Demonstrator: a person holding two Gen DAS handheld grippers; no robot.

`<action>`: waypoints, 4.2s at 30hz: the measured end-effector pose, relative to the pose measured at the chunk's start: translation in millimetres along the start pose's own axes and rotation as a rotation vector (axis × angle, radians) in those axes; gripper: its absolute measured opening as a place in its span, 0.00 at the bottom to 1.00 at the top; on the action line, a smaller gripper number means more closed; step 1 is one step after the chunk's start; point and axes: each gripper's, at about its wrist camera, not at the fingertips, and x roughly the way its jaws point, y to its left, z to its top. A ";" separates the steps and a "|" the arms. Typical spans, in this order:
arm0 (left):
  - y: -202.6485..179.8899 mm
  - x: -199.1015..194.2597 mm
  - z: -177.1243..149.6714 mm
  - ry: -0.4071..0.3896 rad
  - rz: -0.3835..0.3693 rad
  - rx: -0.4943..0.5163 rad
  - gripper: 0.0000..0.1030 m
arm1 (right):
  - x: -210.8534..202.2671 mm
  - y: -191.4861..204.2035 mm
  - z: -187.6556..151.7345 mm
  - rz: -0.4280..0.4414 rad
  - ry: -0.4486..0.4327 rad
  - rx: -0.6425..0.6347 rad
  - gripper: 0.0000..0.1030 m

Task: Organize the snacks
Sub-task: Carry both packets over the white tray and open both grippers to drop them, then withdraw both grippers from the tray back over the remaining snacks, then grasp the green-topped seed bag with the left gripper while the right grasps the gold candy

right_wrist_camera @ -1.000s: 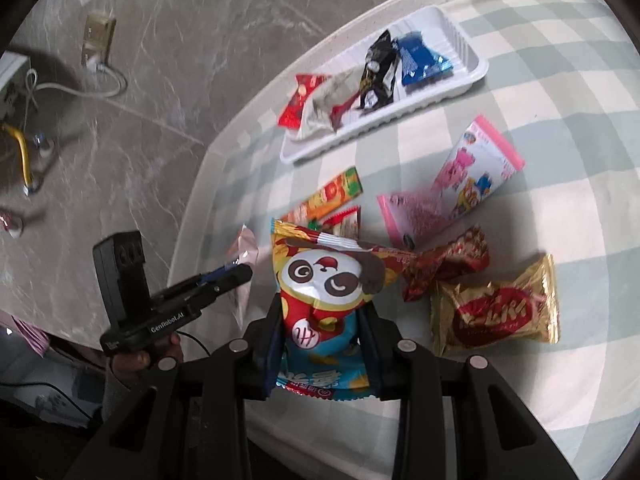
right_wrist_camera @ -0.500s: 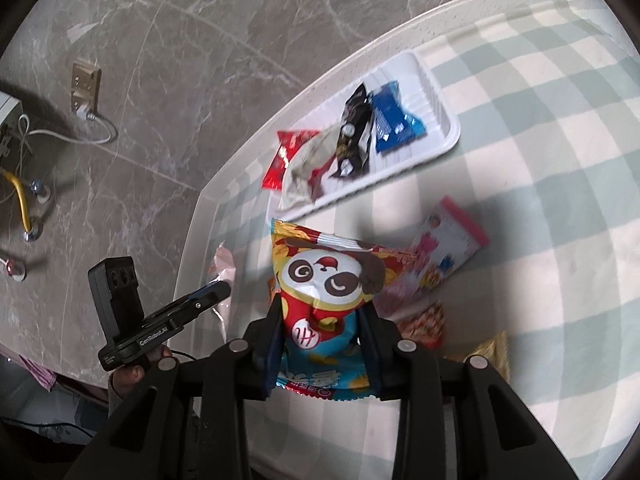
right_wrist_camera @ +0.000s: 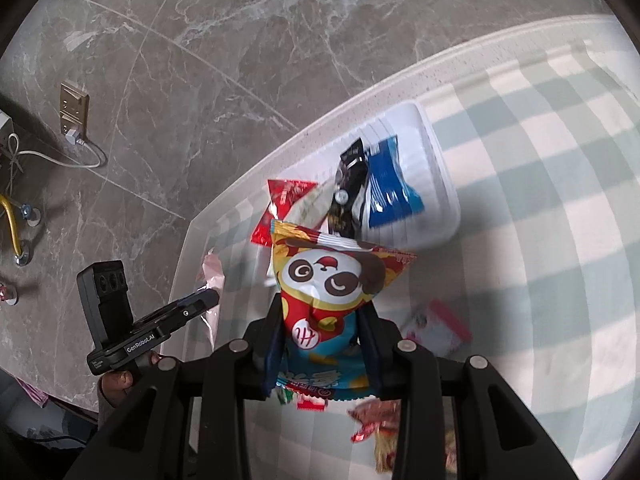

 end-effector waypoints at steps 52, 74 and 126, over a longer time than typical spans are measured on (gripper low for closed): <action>-3.0 121.1 130.7 0.010 0.172 0.086 0.28 | 96.9 5.5 114.5 -0.252 0.003 -0.221 0.46; -26.4 17.9 27.9 -0.044 0.142 0.075 0.40 | 4.5 21.9 34.5 -0.261 -0.055 -0.247 0.52; -71.0 49.3 -115.0 0.151 0.139 0.430 0.43 | 21.2 27.6 -181.2 -0.623 0.192 -1.172 0.55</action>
